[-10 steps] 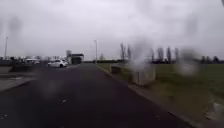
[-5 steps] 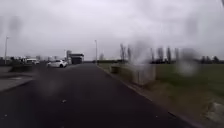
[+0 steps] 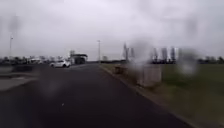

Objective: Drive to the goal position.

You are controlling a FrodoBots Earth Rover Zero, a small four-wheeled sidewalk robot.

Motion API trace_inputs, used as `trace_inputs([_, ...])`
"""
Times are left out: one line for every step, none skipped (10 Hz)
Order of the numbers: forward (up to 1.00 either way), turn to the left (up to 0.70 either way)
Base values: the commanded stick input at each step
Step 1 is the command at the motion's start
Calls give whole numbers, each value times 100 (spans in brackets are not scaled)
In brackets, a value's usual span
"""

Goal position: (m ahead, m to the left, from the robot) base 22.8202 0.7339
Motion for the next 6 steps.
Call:
trace_inputs([70,0])
trace_inputs([70,12])
trace_inputs([70,27])
trace_inputs([70,35])
trace_inputs([70,35])
trace_inputs([70,35])
